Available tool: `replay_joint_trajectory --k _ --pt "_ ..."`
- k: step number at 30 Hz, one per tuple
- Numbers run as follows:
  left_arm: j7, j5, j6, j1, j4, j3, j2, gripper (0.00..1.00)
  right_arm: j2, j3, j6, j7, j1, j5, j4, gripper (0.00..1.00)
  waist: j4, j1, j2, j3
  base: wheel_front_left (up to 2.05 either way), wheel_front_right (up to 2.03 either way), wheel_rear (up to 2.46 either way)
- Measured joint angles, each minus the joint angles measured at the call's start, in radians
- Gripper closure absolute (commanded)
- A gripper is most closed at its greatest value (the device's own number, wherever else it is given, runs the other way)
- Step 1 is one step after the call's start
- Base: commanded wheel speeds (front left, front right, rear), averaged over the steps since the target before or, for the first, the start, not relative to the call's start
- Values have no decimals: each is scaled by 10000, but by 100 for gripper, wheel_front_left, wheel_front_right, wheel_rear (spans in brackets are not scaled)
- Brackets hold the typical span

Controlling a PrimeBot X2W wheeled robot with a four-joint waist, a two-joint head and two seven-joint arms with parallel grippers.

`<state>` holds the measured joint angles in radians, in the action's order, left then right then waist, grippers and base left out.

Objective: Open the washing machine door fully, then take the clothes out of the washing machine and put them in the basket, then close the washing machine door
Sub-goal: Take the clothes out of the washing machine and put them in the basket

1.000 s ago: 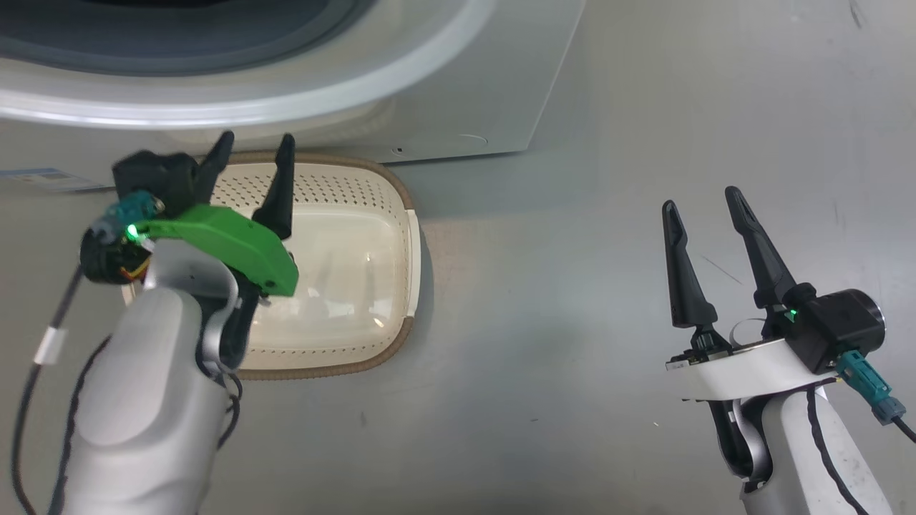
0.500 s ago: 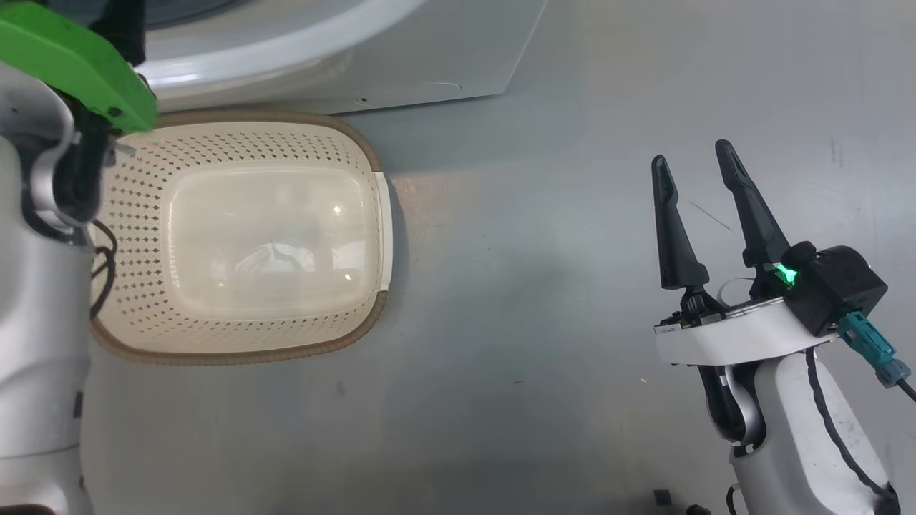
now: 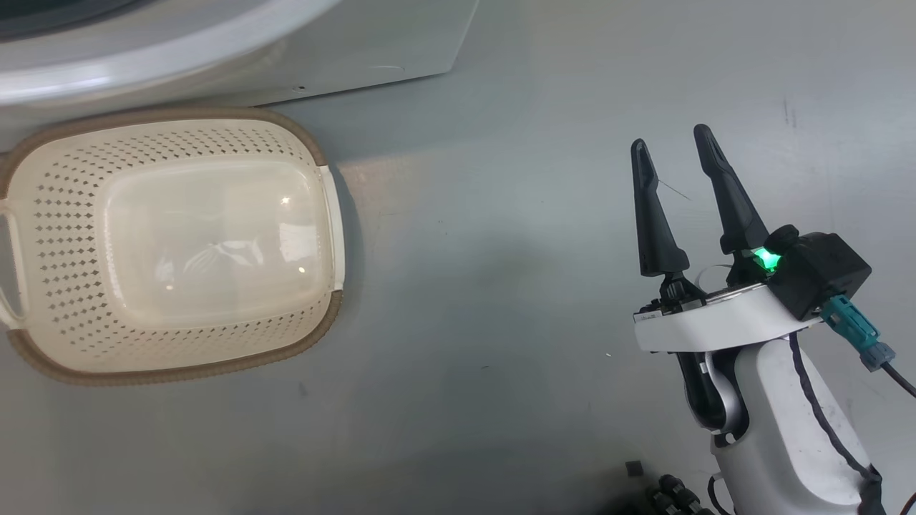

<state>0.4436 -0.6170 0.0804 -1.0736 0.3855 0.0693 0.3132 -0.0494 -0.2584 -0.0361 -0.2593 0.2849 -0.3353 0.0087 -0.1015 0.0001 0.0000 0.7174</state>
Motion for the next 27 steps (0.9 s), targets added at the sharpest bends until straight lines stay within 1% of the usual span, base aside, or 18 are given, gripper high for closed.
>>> replay_joint_trajectory --k 6,11,17,22,27 --pt "581 -90 0 -855 121 -138 481 0 0 -268 117 0 146 -337 -4 0 -418 0 0 211 0 0 0" --pt "1009 -88 0 -1550 198 -155 792 0 0 -497 140 0 247 -533 -17 0 -750 0 0 451 0 0 0" --pt "1519 -90 -4 -1937 504 -155 938 0 2 -681 213 0 439 -759 -31 0 -1071 0 0 718 0 0 0" --pt "2098 -59 -63 -2201 905 -67 1306 0 4 -786 303 0 588 -953 -46 0 -1411 0 0 998 0 0 0" --pt "2608 96 -148 -2442 1220 59 1398 0 4 -784 318 0 655 -959 -67 0 -1557 0 0 1217 0 0 0"
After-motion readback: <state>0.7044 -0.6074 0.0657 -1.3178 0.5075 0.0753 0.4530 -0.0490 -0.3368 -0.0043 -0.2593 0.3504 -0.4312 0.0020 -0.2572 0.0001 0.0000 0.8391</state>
